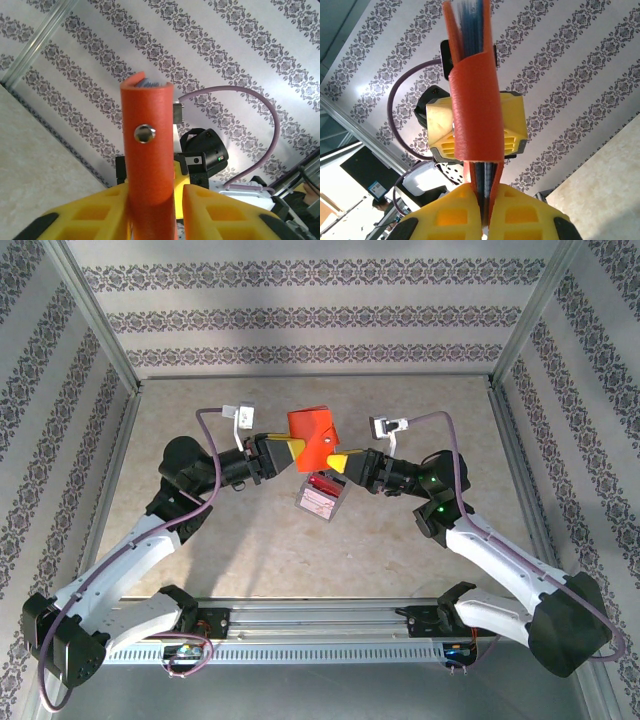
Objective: Take the credit cards out of the card holder
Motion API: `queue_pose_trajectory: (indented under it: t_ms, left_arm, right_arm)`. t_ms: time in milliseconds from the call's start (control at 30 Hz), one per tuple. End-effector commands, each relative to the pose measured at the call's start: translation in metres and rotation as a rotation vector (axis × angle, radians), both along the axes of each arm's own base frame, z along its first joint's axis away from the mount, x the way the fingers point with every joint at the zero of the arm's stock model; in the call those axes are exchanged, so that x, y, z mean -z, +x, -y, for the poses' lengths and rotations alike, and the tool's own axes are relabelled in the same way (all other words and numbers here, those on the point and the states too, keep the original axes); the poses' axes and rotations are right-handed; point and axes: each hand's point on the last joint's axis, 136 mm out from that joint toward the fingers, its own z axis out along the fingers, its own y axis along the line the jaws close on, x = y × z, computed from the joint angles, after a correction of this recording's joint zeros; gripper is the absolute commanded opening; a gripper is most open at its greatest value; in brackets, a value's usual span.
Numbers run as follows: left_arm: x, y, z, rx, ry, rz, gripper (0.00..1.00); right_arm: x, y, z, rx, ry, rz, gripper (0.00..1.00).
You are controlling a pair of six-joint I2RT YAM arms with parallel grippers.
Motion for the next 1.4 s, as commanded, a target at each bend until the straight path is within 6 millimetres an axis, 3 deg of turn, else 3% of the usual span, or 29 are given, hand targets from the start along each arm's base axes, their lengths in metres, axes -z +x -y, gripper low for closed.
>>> queue_pose_trajectory:
  t_ms: [0, 200, 233, 367, 467, 567, 700, 833, 1100, 1367]
  left_arm:
    - [-0.024, -0.01, 0.001, 0.025, -0.035, 0.078, 0.22]
    - [-0.014, -0.004, -0.001, -0.012, -0.018, 0.053, 0.09]
    - [-0.012, -0.003, -0.002, -0.019, -0.012, 0.048, 0.07]
    - [-0.001, 0.003, -0.008, -0.087, 0.043, 0.027, 0.01]
    - [0.016, 0.01, -0.019, -0.186, 0.132, -0.003, 0.0]
    - [0.037, 0.02, -0.035, -0.309, 0.248, -0.036, 0.0]
    - [0.072, 0.031, -0.057, -0.455, 0.421, -0.108, 0.0]
    - [0.097, 0.036, -0.061, -0.502, 0.511, -0.162, 0.0]
    - [0.101, 0.037, -0.037, -0.424, 0.433, -0.191, 0.0]
    - [0.101, 0.039, -0.023, -0.388, 0.419, -0.212, 0.0]
  right_arm:
    - [-0.018, -0.007, -0.001, -0.02, 0.03, 0.055, 0.0]
    - [-0.011, -0.003, -0.001, -0.006, 0.014, 0.039, 0.08]
    - [-0.009, -0.001, 0.0, -0.002, 0.01, 0.037, 0.13]
    - [-0.002, 0.003, 0.007, 0.041, -0.014, 0.037, 0.5]
    - [0.011, 0.008, 0.018, 0.102, -0.087, 0.021, 0.67]
    - [0.03, 0.015, 0.033, 0.213, -0.217, 0.007, 0.75]
    - [0.055, 0.022, 0.055, 0.39, -0.506, 0.008, 0.73]
    - [0.059, 0.023, 0.063, 0.448, -0.695, -0.021, 0.67]
    - [0.061, 0.033, 0.03, 0.377, -0.841, -0.107, 0.54]
    - [0.068, 0.043, -0.006, 0.334, -0.942, -0.108, 0.5]
